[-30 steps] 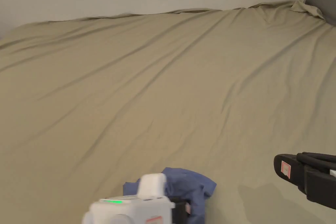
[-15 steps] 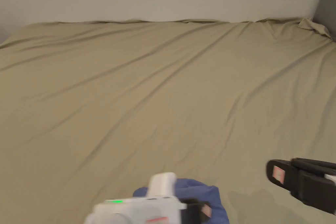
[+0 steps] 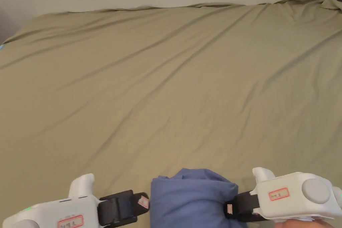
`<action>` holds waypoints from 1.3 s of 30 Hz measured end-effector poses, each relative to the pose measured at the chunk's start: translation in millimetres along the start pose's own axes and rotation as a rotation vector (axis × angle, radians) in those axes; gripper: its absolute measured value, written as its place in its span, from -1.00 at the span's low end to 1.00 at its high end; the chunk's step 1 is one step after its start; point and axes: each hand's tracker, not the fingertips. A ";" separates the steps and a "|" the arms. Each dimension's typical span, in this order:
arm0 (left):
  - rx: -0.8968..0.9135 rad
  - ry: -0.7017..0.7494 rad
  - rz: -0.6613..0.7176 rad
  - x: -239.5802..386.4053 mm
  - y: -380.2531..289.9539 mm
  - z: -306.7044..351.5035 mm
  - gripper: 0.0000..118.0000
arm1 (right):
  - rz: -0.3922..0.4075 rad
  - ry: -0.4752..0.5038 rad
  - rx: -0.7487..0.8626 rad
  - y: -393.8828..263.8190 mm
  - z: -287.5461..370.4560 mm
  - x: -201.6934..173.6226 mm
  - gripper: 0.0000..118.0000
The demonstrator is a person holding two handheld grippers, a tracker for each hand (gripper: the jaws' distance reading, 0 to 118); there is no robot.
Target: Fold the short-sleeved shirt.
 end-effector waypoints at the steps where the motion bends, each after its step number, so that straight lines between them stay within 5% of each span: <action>1: 0.014 -0.006 -0.050 5.1 5.8 4.2 1.00 | 0.005 0.021 0.010 -3.4 0.3 6.2 -0.96; 4: -0.080 0.021 -0.167 21.4 19.2 -19.0 1.00 | -0.066 0.080 0.027 -4.3 0.1 18.6 -0.96; 7: -0.172 0.115 -0.212 39.4 -3.2 -80.6 1.00 | -0.041 0.082 0.040 -10.7 -1.2 19.2 -0.96; 9: -0.190 0.078 -0.153 44.2 -6.0 -90.3 0.64 | -0.055 0.108 0.050 -14.0 -1.6 24.0 -0.96; 11: -0.116 0.019 -0.101 57.5 -8.8 -83.7 -0.29 | -0.091 0.140 0.064 -16.7 -0.7 29.6 -0.96; 12: -0.106 0.017 -0.107 60.7 -9.9 -79.0 -0.39 | -0.104 0.149 0.071 -18.6 0.3 30.2 -0.96; 16: -0.096 -0.078 -0.102 48.3 -1.3 -45.7 -0.49 | -0.261 0.217 0.102 -28.4 14.8 17.8 -0.96; 20: -0.132 -0.134 -0.060 2.2 32.6 15.7 -0.49 | -0.201 0.601 0.286 -32.8 66.4 -9.4 -0.96; 22: -0.165 -0.018 -0.106 -34.1 59.4 59.2 -0.49 | -0.131 0.652 0.387 -33.3 105.1 -23.9 -0.96; 26: -0.185 0.316 -0.098 -127.0 112.7 130.6 -0.49 | 0.001 0.531 0.535 -32.3 176.0 -39.4 -0.96; 28: -0.227 0.418 -0.037 -173.4 130.6 155.3 -0.49 | -0.032 0.487 0.611 -36.1 202.6 -37.8 -0.96; 31: -0.216 0.503 0.023 -233.5 143.0 178.7 -0.49 | -0.148 0.558 0.708 -45.8 236.4 -31.6 -0.96; 39: -0.142 0.686 0.159 -297.9 109.1 152.5 -0.41 | -0.051 0.250 0.786 -76.7 284.6 -54.3 -0.96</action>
